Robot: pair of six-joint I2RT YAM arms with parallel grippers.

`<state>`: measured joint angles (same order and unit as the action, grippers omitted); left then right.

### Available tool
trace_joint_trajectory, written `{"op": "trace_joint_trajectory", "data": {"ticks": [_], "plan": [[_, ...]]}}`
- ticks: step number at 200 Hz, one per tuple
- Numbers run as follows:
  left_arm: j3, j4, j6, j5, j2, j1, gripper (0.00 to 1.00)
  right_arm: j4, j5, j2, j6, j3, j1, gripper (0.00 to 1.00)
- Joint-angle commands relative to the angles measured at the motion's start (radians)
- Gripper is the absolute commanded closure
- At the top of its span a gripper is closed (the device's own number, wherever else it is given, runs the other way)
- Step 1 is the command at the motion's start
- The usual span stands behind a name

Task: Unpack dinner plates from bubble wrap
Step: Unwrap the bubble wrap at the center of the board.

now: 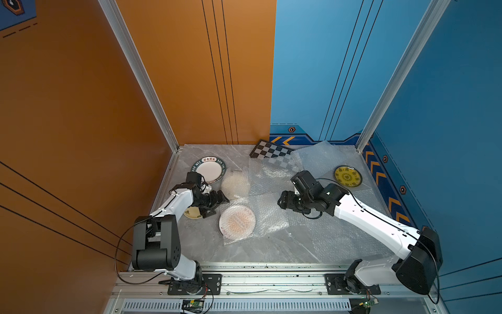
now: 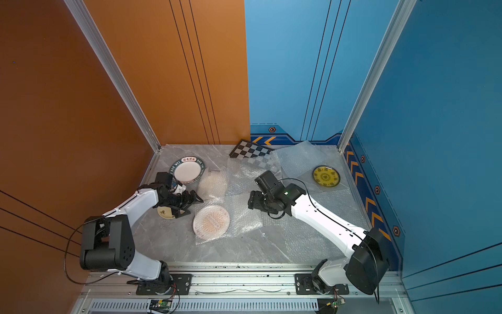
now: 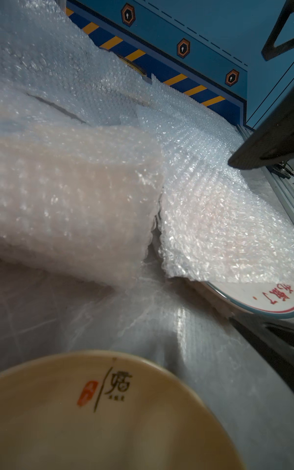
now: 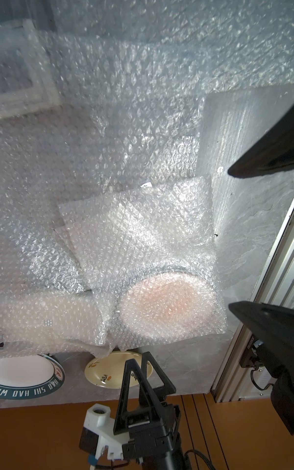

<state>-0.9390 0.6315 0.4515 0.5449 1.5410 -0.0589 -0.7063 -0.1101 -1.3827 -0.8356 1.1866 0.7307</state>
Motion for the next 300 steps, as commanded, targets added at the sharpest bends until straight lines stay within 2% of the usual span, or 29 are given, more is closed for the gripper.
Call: {"op": "trace_joint_trajectory", "data": {"ticks": [1,8,12,19,57,83,112,141,164,181,216,272,300], "plan": [[-0.026,-0.030,-0.022,0.019,0.037,-0.005,0.13,0.025,0.004,0.038,-0.016,0.014,-0.002,0.22],[-0.026,-0.037,-0.020,0.022,0.048,-0.004,0.12,0.025,0.007,0.043,-0.019,0.013,-0.002,0.22],[-0.026,-0.042,-0.019,0.025,0.054,-0.004,0.18,0.027,0.009,0.045,-0.020,0.011,-0.002,0.22],[-0.025,-0.052,-0.015,0.034,0.061,-0.001,0.20,0.027,0.012,0.049,-0.023,0.008,-0.002,0.22],[-0.027,-0.090,-0.001,0.051,0.084,0.010,0.26,0.043,0.016,0.062,-0.040,-0.016,-0.002,0.22],[-0.030,-0.099,0.005,0.067,0.080,0.010,0.38,0.057,0.016,0.067,-0.052,-0.032,0.001,0.22],[-0.018,-0.110,0.013,0.077,0.080,0.017,0.40,0.073,0.012,0.066,-0.064,-0.041,0.002,0.22],[-0.009,-0.130,0.021,0.090,0.090,0.023,0.50,0.082,0.013,0.065,-0.071,-0.031,0.009,0.22],[-0.005,-0.130,0.019,0.079,0.106,0.028,0.51,0.086,0.015,0.064,-0.078,-0.028,0.012,0.22],[0.011,-0.108,0.013,0.038,0.102,0.020,0.42,0.087,0.019,0.071,-0.083,-0.026,0.018,0.22],[0.025,-0.102,0.008,0.003,0.081,-0.004,0.37,0.096,0.029,0.085,-0.095,-0.042,0.029,0.22],[0.007,-0.140,0.016,0.037,0.133,0.010,0.38,0.102,0.030,0.091,-0.102,-0.044,0.033,0.22],[0.003,-0.164,0.027,0.068,0.132,0.038,0.44,0.102,0.028,0.090,-0.106,-0.052,0.034,0.22]]}}
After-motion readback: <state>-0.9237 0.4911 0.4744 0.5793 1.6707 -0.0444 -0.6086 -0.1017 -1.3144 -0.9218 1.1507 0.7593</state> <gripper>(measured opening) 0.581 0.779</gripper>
